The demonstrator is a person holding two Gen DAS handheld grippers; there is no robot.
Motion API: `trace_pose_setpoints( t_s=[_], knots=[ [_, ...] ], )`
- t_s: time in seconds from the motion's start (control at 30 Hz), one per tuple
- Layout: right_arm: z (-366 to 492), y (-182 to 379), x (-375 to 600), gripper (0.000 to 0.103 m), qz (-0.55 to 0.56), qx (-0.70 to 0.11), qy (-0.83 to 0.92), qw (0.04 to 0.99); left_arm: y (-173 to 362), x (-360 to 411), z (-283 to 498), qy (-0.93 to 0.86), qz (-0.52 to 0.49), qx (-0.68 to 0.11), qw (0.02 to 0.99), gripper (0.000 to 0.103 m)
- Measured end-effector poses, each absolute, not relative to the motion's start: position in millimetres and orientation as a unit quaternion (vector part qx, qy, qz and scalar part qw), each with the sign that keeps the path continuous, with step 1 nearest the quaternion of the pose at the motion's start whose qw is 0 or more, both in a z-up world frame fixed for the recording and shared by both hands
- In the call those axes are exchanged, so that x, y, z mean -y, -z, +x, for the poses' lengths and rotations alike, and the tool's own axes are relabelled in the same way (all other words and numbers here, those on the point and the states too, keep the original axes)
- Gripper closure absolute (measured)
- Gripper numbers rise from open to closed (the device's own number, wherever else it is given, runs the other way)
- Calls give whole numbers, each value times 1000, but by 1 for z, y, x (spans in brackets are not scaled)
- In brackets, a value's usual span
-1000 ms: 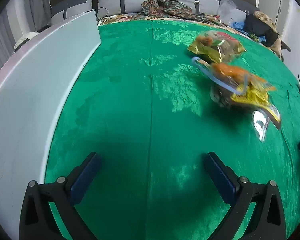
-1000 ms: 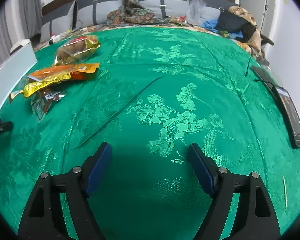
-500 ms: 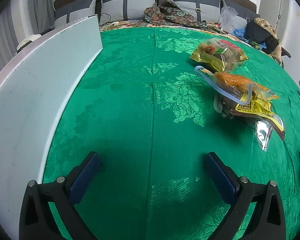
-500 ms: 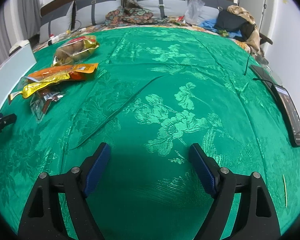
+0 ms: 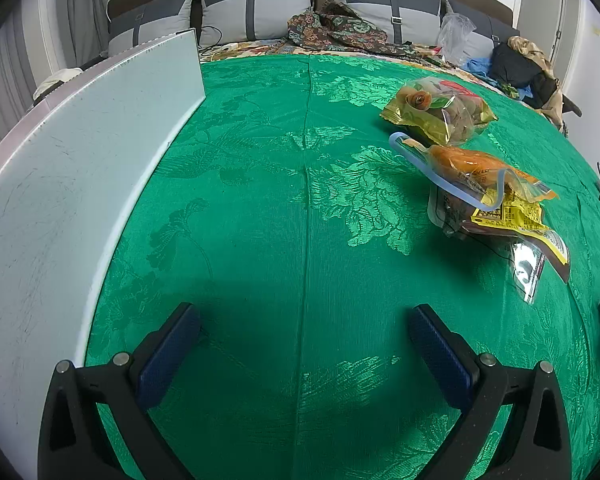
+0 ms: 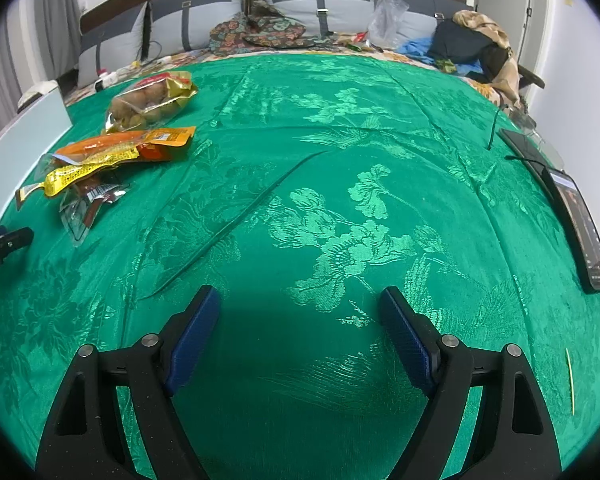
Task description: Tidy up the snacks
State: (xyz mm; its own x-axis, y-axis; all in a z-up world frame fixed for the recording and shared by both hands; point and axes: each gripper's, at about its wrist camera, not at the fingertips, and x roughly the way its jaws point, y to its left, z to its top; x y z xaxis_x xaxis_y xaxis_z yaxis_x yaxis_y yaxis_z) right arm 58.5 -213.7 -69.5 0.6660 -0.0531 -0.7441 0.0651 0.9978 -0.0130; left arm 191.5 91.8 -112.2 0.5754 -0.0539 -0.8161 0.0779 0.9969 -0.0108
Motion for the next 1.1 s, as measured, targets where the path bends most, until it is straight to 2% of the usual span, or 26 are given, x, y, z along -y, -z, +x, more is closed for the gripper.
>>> trace_pose_setpoints(
  t_s=[0.4,0.47,0.6,0.77,0.8,0.87,0.9,0.93,1.0,1.1],
  knots=[
    [56,67,215,16,18,-418,39,907,112,-92,192,37,13,-459,888,0],
    [53,59,209,16,60,-424,5,904,112,-92,192,38,13,-459,888,0],
    [57,37,184,18,254,-395,-168,867,112,-92,193,38,13,-459,888,0],
    [112,35,134,19,310,-444,-250,803,113,-92,193,38,13,-459,888,0],
    [123,39,126,24,307,-458,-247,797,112,-92,192,38,13,-459,888,0],
    [140,49,116,52,306,-483,-238,785,113,-92,192,38,13,-459,888,0],
    [148,60,115,78,319,-501,-232,770,113,-92,192,38,13,-459,888,0],
    [152,66,116,87,338,-507,-231,759,113,-92,192,38,13,-459,888,0],
    [147,65,128,93,371,-486,-222,759,113,-92,193,39,13,-458,888,0],
    [130,46,151,96,369,-456,-237,774,113,-92,193,39,13,-458,888,0]
  ],
)
